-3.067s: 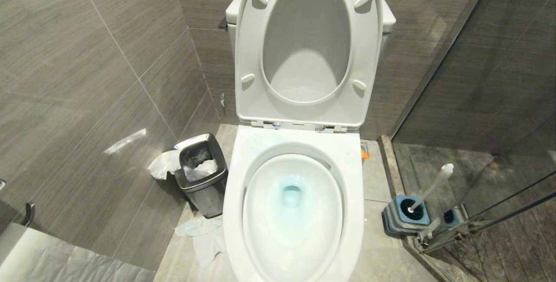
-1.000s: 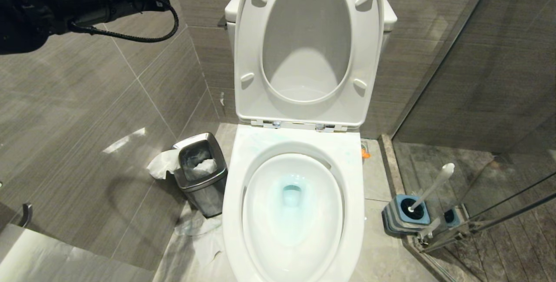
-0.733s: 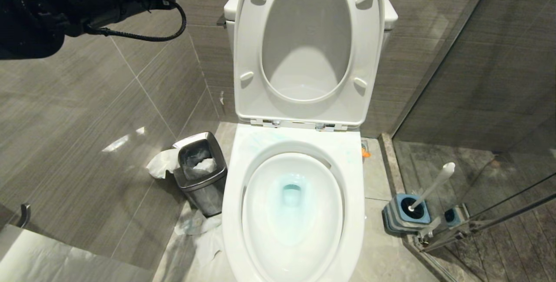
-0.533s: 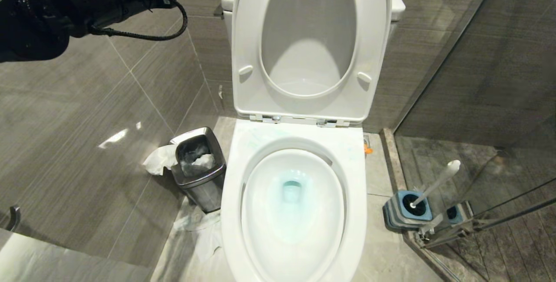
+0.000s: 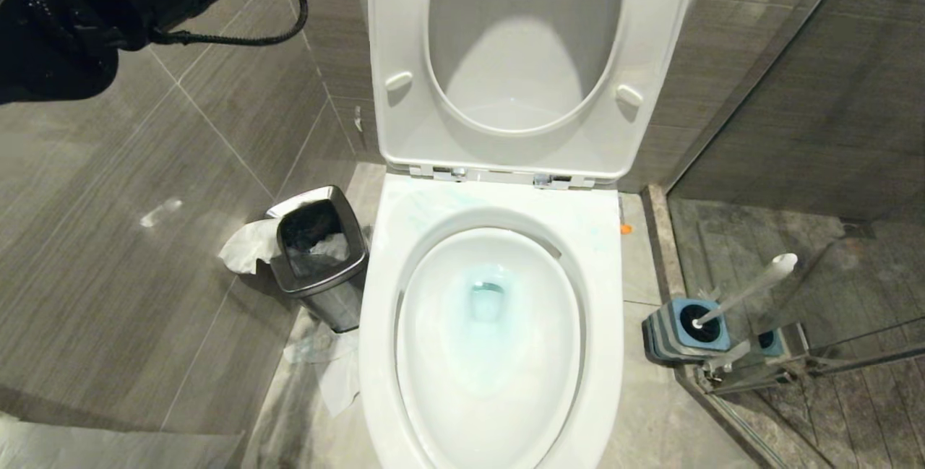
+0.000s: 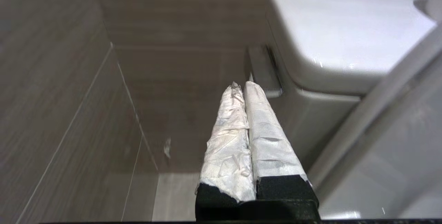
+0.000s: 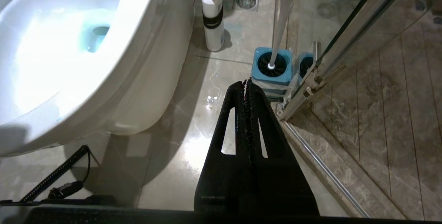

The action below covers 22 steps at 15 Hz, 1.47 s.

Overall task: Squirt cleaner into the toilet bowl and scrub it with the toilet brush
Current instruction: Flush the toilet

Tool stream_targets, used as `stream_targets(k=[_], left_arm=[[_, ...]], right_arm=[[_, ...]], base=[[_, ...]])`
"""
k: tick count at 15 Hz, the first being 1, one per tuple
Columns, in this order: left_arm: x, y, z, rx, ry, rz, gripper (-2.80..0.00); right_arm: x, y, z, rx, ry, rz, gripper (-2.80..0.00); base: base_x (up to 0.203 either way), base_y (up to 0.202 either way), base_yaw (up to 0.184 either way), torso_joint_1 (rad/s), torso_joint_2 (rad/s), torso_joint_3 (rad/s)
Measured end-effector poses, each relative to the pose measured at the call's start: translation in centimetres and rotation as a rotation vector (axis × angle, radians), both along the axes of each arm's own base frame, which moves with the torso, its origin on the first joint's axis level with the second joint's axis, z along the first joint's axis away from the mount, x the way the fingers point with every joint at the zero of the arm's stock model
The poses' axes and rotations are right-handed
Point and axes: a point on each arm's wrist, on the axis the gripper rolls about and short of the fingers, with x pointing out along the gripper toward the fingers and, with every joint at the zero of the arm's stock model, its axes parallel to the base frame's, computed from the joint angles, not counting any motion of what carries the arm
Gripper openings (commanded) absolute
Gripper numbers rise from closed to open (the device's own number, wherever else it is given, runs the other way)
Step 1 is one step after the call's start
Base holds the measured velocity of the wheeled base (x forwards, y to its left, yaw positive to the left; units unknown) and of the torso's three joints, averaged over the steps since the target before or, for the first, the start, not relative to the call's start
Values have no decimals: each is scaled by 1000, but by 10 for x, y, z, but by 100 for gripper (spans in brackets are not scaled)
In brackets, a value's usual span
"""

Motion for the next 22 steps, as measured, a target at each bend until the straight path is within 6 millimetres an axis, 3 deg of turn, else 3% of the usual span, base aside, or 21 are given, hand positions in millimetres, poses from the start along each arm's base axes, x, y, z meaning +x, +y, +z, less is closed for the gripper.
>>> stream_targets(k=[3,10,22], left_arm=[[-6,-2,11,-61,-125,25,-280],[-10,-8,16,-85,-191,11,-280],[-30,-20,33,-177,-377,-64,-280]], right_arm=[[0,0,0,0,0,0,-280],[0,0,0,0,0,1,-280],[0,0,0,0,0,0,-280]], base=[[0,0,0,1,3,-193],[0,0,0,3,4,-195],[0,0,0,1,1,-11]])
